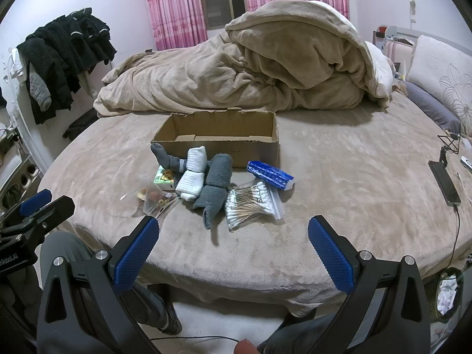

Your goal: Organize objects

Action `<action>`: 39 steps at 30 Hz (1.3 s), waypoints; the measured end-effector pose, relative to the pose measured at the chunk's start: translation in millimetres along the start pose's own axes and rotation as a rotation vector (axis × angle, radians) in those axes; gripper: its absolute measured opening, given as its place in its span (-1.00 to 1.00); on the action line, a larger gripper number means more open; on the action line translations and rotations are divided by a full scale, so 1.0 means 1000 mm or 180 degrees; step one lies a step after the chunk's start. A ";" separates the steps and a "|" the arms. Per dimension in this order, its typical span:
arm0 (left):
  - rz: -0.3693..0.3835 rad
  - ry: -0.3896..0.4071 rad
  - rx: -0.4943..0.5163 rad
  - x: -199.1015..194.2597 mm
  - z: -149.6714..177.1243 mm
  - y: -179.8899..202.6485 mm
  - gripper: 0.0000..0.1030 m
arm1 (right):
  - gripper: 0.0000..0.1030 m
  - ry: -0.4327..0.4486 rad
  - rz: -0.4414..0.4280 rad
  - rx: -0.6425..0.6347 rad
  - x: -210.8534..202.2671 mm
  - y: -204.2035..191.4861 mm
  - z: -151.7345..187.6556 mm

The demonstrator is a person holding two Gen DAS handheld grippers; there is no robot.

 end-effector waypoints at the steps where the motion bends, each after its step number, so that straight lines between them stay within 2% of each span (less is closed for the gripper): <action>1: -0.0001 -0.0001 0.0000 0.000 0.000 0.000 0.99 | 1.00 0.0000 -0.0001 -0.0001 0.001 0.000 0.000; 39: 0.0009 0.0011 0.0016 -0.001 0.001 0.004 0.99 | 1.00 0.0000 0.0002 -0.0004 -0.001 -0.001 -0.001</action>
Point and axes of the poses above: each gripper's, at about its wrist camera, not at the fingertips, and x roughly the way its jaws point, y to its right, z to its underside, the point moved 2 cm from there along x, roughly the way its jaws point, and after that the axes turned 6 degrees about x, right-handed, at the moved point
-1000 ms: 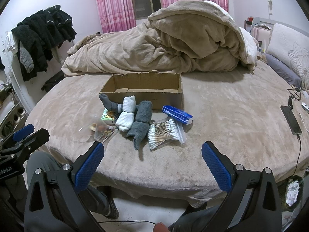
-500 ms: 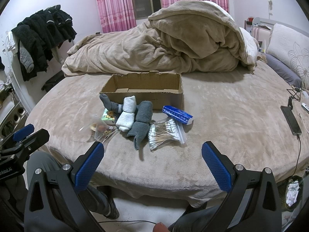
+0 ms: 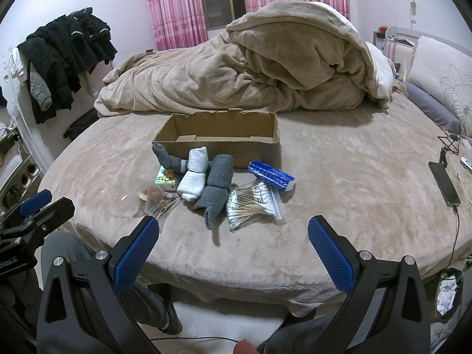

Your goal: Organize objects

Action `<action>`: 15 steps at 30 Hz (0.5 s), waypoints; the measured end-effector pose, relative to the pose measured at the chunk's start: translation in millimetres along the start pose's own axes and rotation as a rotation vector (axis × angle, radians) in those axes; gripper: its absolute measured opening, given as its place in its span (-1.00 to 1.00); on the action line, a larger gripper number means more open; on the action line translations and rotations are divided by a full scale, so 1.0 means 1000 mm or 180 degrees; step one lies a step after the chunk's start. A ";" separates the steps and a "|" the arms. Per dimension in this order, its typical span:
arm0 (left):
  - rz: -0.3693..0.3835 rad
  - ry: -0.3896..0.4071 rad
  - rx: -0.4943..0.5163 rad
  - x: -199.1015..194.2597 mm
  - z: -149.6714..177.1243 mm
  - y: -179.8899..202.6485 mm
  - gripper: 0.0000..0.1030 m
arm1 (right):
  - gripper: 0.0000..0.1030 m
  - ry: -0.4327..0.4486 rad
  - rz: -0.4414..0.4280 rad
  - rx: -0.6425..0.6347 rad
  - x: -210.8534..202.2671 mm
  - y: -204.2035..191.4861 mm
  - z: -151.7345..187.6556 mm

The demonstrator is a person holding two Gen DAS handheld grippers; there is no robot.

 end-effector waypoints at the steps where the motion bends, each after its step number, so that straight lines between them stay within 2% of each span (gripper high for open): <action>1: 0.0000 0.0001 0.0000 0.000 0.000 0.000 0.99 | 1.00 0.0000 0.0000 0.0000 0.001 0.000 0.000; 15: -0.0012 0.0031 0.0038 0.000 -0.002 0.002 0.99 | 1.00 -0.0007 0.0005 0.0001 0.000 0.000 0.000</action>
Point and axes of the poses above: each gripper's, at about its wrist camera, not at the fingertips, and x roughly the way its jaws point, y to its right, z to its underside, the point moved 2 cm from there along x, roughly the way its jaws point, and after that the axes turned 6 degrees about x, right-handed, at the moved point
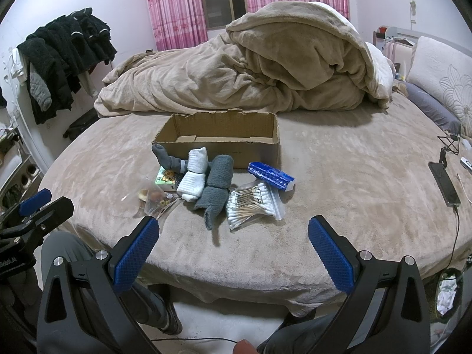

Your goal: Organize objects

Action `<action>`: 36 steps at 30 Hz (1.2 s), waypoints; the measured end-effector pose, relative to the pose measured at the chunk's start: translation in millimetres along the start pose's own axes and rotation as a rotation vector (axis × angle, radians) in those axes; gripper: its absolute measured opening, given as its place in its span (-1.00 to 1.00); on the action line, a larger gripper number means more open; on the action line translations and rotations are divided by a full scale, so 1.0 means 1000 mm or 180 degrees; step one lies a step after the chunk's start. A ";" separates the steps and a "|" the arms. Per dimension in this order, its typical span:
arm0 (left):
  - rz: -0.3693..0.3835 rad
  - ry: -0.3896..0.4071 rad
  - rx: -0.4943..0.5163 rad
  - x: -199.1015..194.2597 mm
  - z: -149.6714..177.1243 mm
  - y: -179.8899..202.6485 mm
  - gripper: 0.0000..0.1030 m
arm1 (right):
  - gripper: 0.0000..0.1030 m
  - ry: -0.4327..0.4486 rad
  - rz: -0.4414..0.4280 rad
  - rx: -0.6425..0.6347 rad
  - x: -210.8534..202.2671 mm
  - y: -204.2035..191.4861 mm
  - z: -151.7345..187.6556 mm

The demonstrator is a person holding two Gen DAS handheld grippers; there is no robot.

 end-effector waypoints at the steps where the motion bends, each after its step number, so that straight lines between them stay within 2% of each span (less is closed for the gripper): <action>1: -0.0008 0.0012 0.0020 0.000 -0.002 0.000 0.99 | 1.00 -0.0006 0.0002 0.0006 0.001 0.000 0.000; 9: 0.0059 0.0037 0.0148 0.009 -0.014 0.004 0.99 | 1.00 -0.0036 0.0021 0.0015 0.008 0.004 0.000; 16: 0.0092 -0.0066 0.0145 0.038 -0.013 -0.002 0.98 | 0.99 -0.0003 0.0094 -0.0073 0.025 0.011 -0.014; 23: 0.0032 -0.0239 0.0093 0.091 -0.008 -0.021 0.98 | 1.00 -0.0028 0.0193 -0.0076 0.068 0.035 -0.034; 30: 0.0071 -0.0465 0.0100 0.152 0.004 -0.030 0.95 | 0.99 -0.0186 0.0290 -0.0031 0.124 0.061 -0.043; 34: 0.0192 -0.0604 0.0065 0.181 0.011 -0.033 0.71 | 0.99 -0.0265 0.0250 -0.0005 0.152 0.068 -0.046; 36: 0.0241 -0.0661 0.0086 0.191 0.016 -0.030 0.67 | 0.99 -0.0299 0.0194 0.0021 0.167 0.072 -0.046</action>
Point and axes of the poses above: each gripper's, at about its wrist camera, not at the fingertips, and x roughly the way its jaws point, y to its right, z to its underside, the point moved 2 cm from there along x, roughly the way its jaws point, and after that the axes turned 6 degrees about x, right-handed, at the moved point
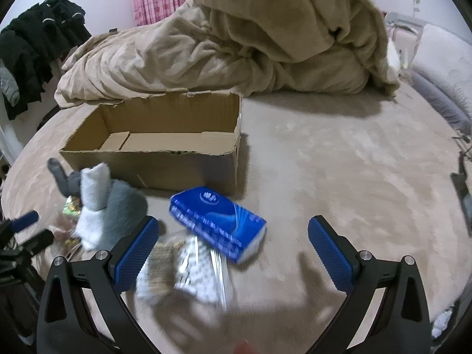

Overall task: Organize objects
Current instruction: 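Grasp the blue tissue pack with the right tool while the left tool grasps the clear snack bag, then carry the blue pack and snack bag into the cardboard box and open both tools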

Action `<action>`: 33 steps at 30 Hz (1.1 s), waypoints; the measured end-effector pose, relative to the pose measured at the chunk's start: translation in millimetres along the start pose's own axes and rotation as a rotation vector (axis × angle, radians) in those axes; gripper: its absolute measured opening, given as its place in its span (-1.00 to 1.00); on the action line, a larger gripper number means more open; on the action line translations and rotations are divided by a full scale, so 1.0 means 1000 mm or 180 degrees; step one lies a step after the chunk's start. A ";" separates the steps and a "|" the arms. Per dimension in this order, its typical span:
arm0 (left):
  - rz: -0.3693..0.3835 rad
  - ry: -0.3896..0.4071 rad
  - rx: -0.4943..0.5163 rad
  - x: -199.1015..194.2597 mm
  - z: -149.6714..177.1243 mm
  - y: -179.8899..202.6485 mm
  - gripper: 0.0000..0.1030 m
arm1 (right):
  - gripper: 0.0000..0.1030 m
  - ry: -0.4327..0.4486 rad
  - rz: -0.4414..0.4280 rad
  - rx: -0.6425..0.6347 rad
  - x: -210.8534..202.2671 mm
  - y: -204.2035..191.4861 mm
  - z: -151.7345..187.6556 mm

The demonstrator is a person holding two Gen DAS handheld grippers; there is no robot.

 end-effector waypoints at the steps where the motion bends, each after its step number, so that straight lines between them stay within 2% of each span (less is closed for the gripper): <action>1: 0.0014 -0.0029 0.0018 0.005 0.001 0.001 0.61 | 0.99 -0.0040 -0.0015 0.0019 0.007 0.001 0.000; 4: 0.0098 -0.0159 0.0036 0.022 0.006 0.005 0.33 | 0.91 -0.0209 -0.0130 0.0102 0.026 0.006 0.002; 6: 0.0046 -0.0131 0.0065 0.025 0.007 0.007 0.23 | 0.82 -0.0232 -0.0159 0.0113 0.031 0.006 0.003; 8: 0.0046 -0.0089 0.0071 0.025 0.008 0.009 0.19 | 0.67 -0.0222 -0.0241 0.0085 0.031 0.004 0.004; 9: 0.0057 -0.0067 0.0058 0.024 0.009 0.009 0.14 | 0.49 -0.0222 -0.0282 0.0080 0.031 0.003 0.004; 11: 0.0080 -0.0031 0.0036 0.021 0.010 0.008 0.12 | 0.47 -0.0190 -0.0280 0.0043 0.028 0.001 0.004; 17: 0.0047 0.0165 0.0023 -0.002 0.008 0.009 0.09 | 0.18 -0.0062 -0.0352 0.0035 0.016 0.000 0.003; 23: 0.0129 0.0353 0.0019 -0.043 -0.002 0.012 0.09 | 0.18 0.0157 -0.0357 0.0050 -0.019 -0.002 -0.001; 27: 0.0218 0.0483 0.0067 -0.067 -0.015 0.017 0.09 | 0.18 0.0366 -0.0500 0.0034 -0.057 -0.010 -0.018; 30: 0.0259 0.0592 0.0123 -0.077 -0.035 0.022 0.09 | 0.18 0.0523 -0.0595 -0.0018 -0.079 -0.017 -0.038; 33: 0.0263 0.0679 0.0224 -0.075 -0.063 0.025 0.09 | 0.18 0.0638 -0.0599 -0.0123 -0.082 -0.024 -0.061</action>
Point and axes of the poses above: each gripper's, at about its wrist camera, not at the fingertips, and x roughly the way its jaws point, y to its right, z to its underside, the point moved 2 cm from there along x, roughly the way its jaws point, and after that the axes turned 6 degrees about x, right-handed, at the moved point
